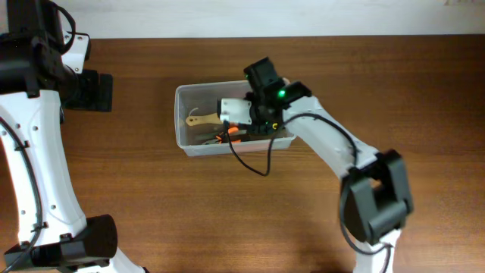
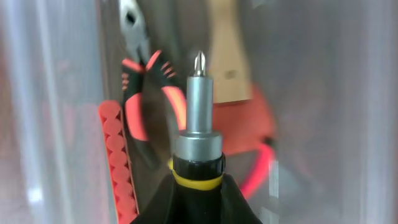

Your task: Pack container

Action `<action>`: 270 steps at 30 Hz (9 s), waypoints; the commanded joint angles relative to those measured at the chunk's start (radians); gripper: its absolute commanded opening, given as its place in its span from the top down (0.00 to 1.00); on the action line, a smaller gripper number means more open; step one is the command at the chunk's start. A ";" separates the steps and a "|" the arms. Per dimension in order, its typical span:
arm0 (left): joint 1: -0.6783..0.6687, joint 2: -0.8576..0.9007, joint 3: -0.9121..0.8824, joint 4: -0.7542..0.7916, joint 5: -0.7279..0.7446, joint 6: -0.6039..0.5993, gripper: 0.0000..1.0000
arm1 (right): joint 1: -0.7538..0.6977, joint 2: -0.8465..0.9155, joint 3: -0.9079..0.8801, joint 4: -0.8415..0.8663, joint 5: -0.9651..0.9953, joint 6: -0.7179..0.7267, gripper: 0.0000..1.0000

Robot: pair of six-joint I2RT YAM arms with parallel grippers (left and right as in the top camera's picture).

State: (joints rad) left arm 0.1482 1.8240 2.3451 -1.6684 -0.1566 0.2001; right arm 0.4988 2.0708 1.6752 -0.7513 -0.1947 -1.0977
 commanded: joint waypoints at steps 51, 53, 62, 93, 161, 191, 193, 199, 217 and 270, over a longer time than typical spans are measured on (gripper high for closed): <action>0.003 0.001 -0.002 0.148 0.385 -0.043 0.01 | -0.510 -0.265 0.305 -0.680 0.069 1.327 0.96; 0.003 0.001 -0.002 0.146 0.385 -0.043 0.01 | -0.510 -0.303 0.306 -0.682 0.068 1.319 0.96; 0.003 0.001 -0.002 0.146 0.385 -0.043 0.01 | -0.436 -0.665 0.394 -0.566 0.075 1.223 0.95; 0.003 0.001 -0.002 0.146 0.385 -0.043 0.01 | -0.413 -1.064 0.369 -0.491 0.439 1.157 0.01; 0.003 0.001 -0.002 0.146 0.385 -0.043 0.01 | -0.560 -2.068 -1.493 0.023 0.251 1.157 0.01; -0.069 -0.580 -0.426 0.555 0.236 -0.035 0.01 | -0.560 -2.068 -1.495 0.003 0.251 1.157 0.01; -0.072 -0.674 -0.561 0.679 0.215 -0.023 0.01 | -0.560 -2.068 -1.495 0.003 0.251 1.157 0.01; -0.072 -0.974 -1.061 0.995 0.175 -0.023 0.01 | -0.560 -2.068 -1.495 0.003 0.251 1.157 0.01; -0.107 -1.736 -2.079 1.283 0.240 -0.031 0.01 | -0.560 -2.068 -1.495 0.003 0.251 1.157 0.01; -0.106 -1.819 -2.236 1.313 0.108 -0.230 0.01 | -0.560 -2.068 -1.495 0.003 0.251 1.157 0.01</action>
State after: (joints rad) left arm 0.0467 0.0166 0.1154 -0.3603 -0.0349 -0.0204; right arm -0.0528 0.0139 0.1810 -0.7525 0.0608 0.0666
